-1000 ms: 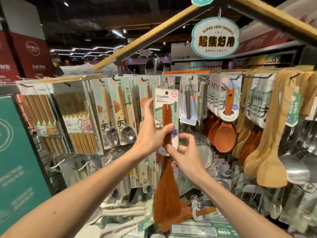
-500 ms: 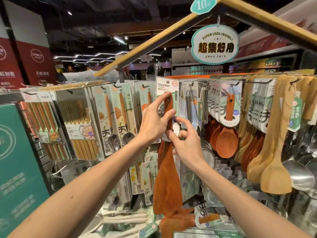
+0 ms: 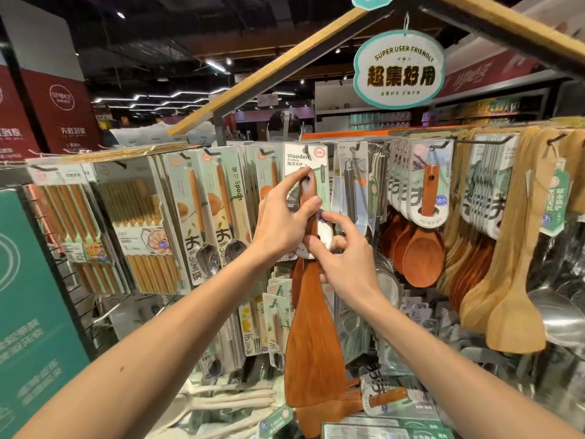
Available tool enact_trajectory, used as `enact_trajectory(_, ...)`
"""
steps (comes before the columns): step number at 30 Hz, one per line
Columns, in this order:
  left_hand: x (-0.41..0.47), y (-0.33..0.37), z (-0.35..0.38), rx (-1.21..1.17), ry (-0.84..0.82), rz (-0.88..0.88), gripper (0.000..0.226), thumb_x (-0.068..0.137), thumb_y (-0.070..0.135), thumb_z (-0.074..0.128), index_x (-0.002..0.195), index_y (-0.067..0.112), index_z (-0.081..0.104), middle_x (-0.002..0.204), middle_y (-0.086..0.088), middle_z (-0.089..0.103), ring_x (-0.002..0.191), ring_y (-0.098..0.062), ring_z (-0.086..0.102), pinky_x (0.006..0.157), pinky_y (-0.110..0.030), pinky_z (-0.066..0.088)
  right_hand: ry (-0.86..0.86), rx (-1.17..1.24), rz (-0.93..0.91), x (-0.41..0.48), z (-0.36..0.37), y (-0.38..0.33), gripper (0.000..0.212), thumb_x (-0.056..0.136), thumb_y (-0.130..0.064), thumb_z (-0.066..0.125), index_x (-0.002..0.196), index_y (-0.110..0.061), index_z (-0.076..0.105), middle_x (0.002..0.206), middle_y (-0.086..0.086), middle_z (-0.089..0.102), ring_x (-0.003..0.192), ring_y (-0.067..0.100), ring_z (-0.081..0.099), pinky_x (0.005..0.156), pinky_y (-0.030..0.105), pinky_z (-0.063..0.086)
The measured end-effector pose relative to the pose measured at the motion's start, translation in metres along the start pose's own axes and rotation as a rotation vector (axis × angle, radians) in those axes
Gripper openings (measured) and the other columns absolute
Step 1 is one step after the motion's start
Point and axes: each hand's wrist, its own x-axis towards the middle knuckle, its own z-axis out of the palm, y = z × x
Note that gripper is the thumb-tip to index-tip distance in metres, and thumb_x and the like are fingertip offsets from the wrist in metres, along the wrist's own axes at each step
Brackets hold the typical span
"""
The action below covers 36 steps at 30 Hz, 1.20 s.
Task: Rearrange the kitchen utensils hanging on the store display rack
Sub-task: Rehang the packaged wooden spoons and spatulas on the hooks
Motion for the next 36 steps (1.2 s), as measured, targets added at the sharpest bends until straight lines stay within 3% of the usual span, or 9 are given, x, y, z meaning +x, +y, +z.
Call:
enact_trajectory(5, 0.011, -0.008, 0.003, 0.07, -0.072, -0.019, 0.053, 0.095, 0.028, 0.066, 0.143, 0.041, 0.047, 0.145, 0.008, 0.053, 0.127, -0.025, 0.055, 0.105, -0.051, 0.046, -0.018, -0.111, 0.041, 0.016, 0.001, 0.008, 0.04, 0.089, -0.038, 0.069, 0.125, -0.042, 0.051, 0.058, -0.003, 0.062, 0.052, 0.019, 0.065, 0.062, 0.049, 0.059)
enact_trajectory(10, 0.037, -0.015, 0.011, 0.348, -0.164, -0.015, 0.062, 0.097, 0.028, 0.063, 0.152, 0.034, 0.035, 0.138, -0.007, 0.059, 0.106, -0.029, 0.065, 0.097, -0.051, 0.051, -0.067, -0.26, 0.069, 0.047, 0.008, 0.017, 0.043, 0.094, -0.038, 0.063, 0.133, -0.037, 0.045, 0.097, 0.003, 0.072, 0.066, 0.022, 0.07, 0.075, 0.045, 0.059)
enact_trajectory(15, 0.056, -0.022, 0.018, 0.552, -0.225, -0.027, 0.073, 0.096, 0.012, 0.061, 0.156, 0.031, 0.024, 0.134, -0.018, 0.059, 0.094, -0.032, 0.065, 0.086, -0.049, 0.054, -0.109, -0.375, 0.103, 0.068, 0.014, 0.028, 0.043, 0.098, -0.027, 0.059, 0.136, -0.034, 0.04, 0.108, 0.0, 0.064, 0.059, 0.016, 0.071, 0.058, 0.025, 0.05)
enact_trajectory(20, 0.064, -0.034, 0.025, 0.59, -0.266, -0.056, 0.083, 0.095, 0.011, 0.061, 0.157, 0.039, 0.013, 0.114, -0.017, 0.061, 0.08, -0.027, 0.059, 0.073, -0.044, 0.051, -0.105, -0.36, 0.142, 0.078, 0.019, 0.037, 0.05, 0.098, -0.02, 0.06, 0.139, -0.035, 0.037, 0.146, 0.003, 0.05, 0.071, 0.023, 0.073, 0.076, 0.047, 0.06)
enact_trajectory(24, 0.064, -0.036, 0.023, 0.586, -0.318, -0.047, 0.086, 0.095, 0.006, 0.058, 0.158, 0.036, 0.008, 0.111, -0.018, 0.064, 0.078, -0.026, 0.059, 0.084, -0.048, 0.054, -0.152, -0.367, 0.124, 0.081, 0.017, 0.038, 0.061, 0.095, -0.028, 0.064, 0.146, -0.035, 0.032, 0.155, -0.003, 0.041, 0.097, 0.031, 0.07, 0.089, 0.047, 0.055)
enact_trajectory(27, 0.056, -0.035, 0.019, 0.533, -0.336, -0.057, 0.071, 0.1, 0.016, 0.056, 0.158, 0.03, 0.018, 0.135, -0.02, 0.058, 0.097, -0.029, 0.065, 0.097, -0.049, 0.05, -0.157, -0.386, 0.16, 0.075, 0.011, 0.038, 0.061, 0.094, -0.038, 0.061, 0.148, -0.035, 0.031, 0.143, 0.003, 0.054, 0.1, 0.033, 0.068, 0.091, 0.044, 0.052)
enact_trajectory(30, 0.045, -0.036, 0.01, 0.541, -0.339, -0.064, 0.048, 0.099, 0.024, 0.057, 0.145, 0.02, 0.045, 0.137, -0.012, 0.058, 0.123, -0.029, 0.056, 0.107, -0.045, 0.043, -0.16, -0.406, 0.174, 0.057, 0.002, 0.036, 0.05, 0.095, -0.038, 0.058, 0.141, -0.037, 0.039, 0.1, 0.004, 0.073, 0.092, 0.03, 0.068, 0.087, 0.043, 0.053)
enact_trajectory(34, 0.008, -0.029, -0.013, 0.499, -0.327, 0.014, 0.02, 0.097, 0.029, 0.061, 0.113, 0.016, 0.065, 0.106, -0.002, 0.067, 0.1, -0.02, 0.062, 0.088, -0.036, 0.051, -0.127, -0.377, 0.121, 0.011, -0.014, 0.025, 0.015, 0.093, -0.036, 0.063, 0.101, -0.025, 0.065, 0.066, -0.01, 0.064, 0.071, 0.014, 0.061, 0.07, 0.031, 0.044)
enact_trajectory(36, -0.024, -0.025, -0.024, 0.494, -0.339, 0.038, 0.02, 0.098, 0.033, 0.061, 0.103, 0.014, 0.066, 0.089, 0.007, 0.061, 0.081, -0.013, 0.058, 0.069, -0.027, 0.045, -0.137, -0.304, 0.143, -0.022, -0.021, 0.033, 0.02, 0.09, -0.036, 0.067, 0.081, -0.019, 0.065, 0.063, -0.006, 0.064, 0.062, 0.013, 0.057, 0.062, 0.028, 0.043)
